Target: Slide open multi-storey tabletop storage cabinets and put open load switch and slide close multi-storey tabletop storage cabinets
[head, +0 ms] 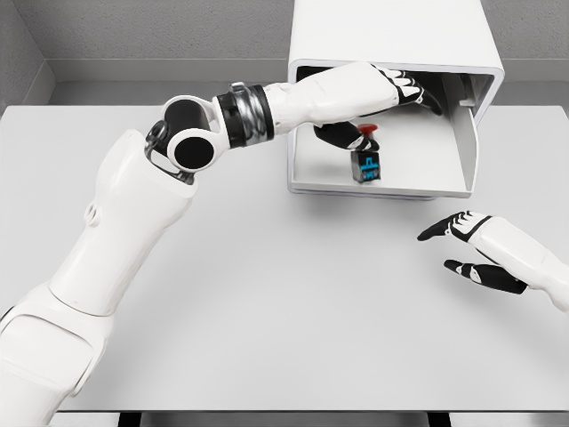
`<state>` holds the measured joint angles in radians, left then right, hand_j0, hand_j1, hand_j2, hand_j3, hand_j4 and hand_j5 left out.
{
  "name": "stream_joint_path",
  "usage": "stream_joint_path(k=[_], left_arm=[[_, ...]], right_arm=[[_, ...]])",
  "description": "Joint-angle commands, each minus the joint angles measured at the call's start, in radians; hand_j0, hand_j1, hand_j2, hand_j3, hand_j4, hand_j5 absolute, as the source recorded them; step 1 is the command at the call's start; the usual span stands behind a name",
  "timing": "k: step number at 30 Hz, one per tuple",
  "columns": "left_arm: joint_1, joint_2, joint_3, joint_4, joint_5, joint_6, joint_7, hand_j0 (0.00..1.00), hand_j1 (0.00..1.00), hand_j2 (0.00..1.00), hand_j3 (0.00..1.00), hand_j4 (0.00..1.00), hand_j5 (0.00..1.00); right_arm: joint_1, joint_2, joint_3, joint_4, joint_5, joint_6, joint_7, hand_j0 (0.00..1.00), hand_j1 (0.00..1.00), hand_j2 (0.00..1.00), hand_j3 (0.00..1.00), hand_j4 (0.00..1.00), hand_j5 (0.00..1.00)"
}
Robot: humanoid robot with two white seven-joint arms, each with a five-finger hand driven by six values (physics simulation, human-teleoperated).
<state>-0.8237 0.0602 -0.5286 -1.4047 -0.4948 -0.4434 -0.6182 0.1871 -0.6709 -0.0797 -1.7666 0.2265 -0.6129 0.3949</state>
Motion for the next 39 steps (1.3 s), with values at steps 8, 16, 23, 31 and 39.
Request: stream_joint_path(k=[8,16,23,31,39], left_arm=[[0.015,0.003,0.006,-0.06,0.005,0.008,0.007,0.84,0.84,0.84,0.84,0.84,0.84],[0.035,0.055,0.009,-0.241,0.016,0.009,0.007,0.97,0.97,0.97,0.97,0.97,0.97],[0.087,0.309,0.165,-0.398,0.311,-0.167,0.007,1.0,1.0,1.0,1.0,1.0,1.0],[0.627,0.392,0.88,-0.373,0.502,-0.167,0.007,1.0,1.0,1.0,1.0,1.0,1.0],[0.779,0.388,0.768,-0.171,0.437,-0.167,0.007,1.0,1.0,1.0,1.0,1.0,1.0]], right_arm=[[-0.003,-0.001,0.0,-0.001,-0.012,0.002,-0.005,0.7,0.7,0.7,0.7,0.7,0.7],[0.0,-0.003,0.0,-0.001,-0.013,0.002,-0.004,0.7,0.7,0.7,0.7,0.7,0.7],[-0.009,-0.001,0.0,0.001,-0.016,0.002,-0.005,0.7,0.7,0.7,0.7,0.7,0.7],[-0.029,-0.013,0.0,0.001,-0.03,0.002,-0.004,0.71,0.71,0.71,0.71,0.71,0.71],[-0.06,-0.013,0.003,0.001,-0.029,0.002,0.004,0.71,0.71,0.71,0.71,0.71,0.71]])
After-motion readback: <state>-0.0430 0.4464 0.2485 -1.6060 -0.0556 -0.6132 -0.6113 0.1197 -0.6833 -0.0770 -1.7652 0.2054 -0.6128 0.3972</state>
